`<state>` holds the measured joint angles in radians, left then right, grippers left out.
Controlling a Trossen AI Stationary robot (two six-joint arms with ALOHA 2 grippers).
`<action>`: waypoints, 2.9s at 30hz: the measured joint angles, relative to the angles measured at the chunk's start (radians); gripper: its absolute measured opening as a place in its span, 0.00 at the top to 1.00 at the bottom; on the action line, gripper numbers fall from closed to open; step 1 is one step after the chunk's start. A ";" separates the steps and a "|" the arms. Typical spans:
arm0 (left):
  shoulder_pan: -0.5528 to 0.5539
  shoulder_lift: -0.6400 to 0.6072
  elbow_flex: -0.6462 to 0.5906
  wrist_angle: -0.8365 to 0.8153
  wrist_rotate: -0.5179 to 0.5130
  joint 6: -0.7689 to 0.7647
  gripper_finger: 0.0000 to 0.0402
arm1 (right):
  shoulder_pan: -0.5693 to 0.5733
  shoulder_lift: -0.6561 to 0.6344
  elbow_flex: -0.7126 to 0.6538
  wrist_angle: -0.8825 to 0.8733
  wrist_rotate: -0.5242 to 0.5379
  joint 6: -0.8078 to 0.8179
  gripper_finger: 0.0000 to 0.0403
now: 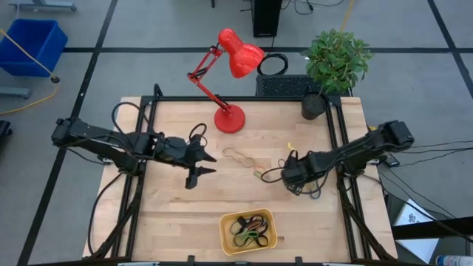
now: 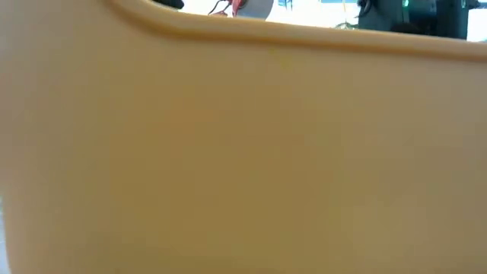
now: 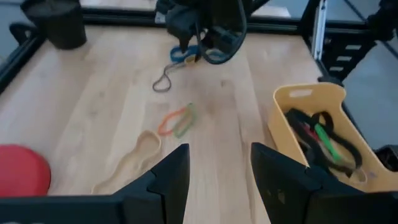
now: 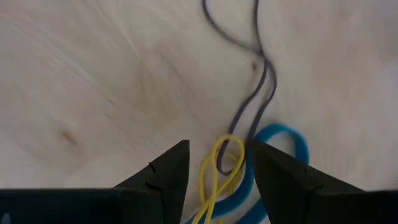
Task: Pick and place rubber bands into bin
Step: Put the yellow rubber band into the yellow bin
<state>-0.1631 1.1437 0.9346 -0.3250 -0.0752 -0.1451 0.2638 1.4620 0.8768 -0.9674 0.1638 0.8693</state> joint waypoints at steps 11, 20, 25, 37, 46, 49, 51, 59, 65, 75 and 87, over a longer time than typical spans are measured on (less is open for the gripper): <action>0.008 0.002 -0.004 0.117 0.030 -0.021 0.56 | 0.000 0.090 -0.001 0.005 -0.061 0.065 0.59; 0.008 0.002 -0.004 0.129 0.030 -0.024 0.56 | 0.000 0.091 0.000 0.019 -0.061 0.061 0.69; 0.008 0.002 -0.004 0.129 0.030 -0.041 0.56 | 0.000 0.090 -0.007 0.032 -0.062 0.046 0.75; 0.008 0.002 -0.004 0.129 0.029 -0.042 0.56 | 0.000 0.087 -0.075 0.085 -0.061 0.053 0.78; 0.008 0.002 -0.004 0.128 0.029 -0.044 0.56 | 0.000 0.089 -0.076 0.090 -0.065 0.043 0.93; 0.008 0.002 -0.004 0.128 0.029 -0.044 0.56 | 0.000 0.089 -0.077 0.087 -0.064 0.041 0.99; 0.008 0.002 -0.004 0.128 0.029 -0.044 0.56 | 0.000 0.089 -0.077 0.086 -0.064 0.039 0.98; 0.008 0.002 -0.004 0.128 0.029 -0.043 0.56 | 0.000 0.051 -0.082 0.066 -0.065 0.044 0.99; 0.008 0.002 -0.004 0.127 0.029 -0.043 0.56 | 0.000 -0.039 -0.081 0.048 -0.065 0.066 1.00; 0.008 0.002 -0.004 0.127 0.028 -0.042 0.56 | 0.000 -0.215 -0.080 0.059 -0.058 0.095 1.00; 0.008 0.002 -0.004 0.127 0.016 -0.033 0.56 | 0.000 -0.376 -0.079 0.217 0.053 0.088 1.00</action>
<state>-0.1551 1.1458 0.9310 -0.1978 -0.0593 -0.1785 0.2634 1.0855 0.7975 -0.7504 0.2171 0.9571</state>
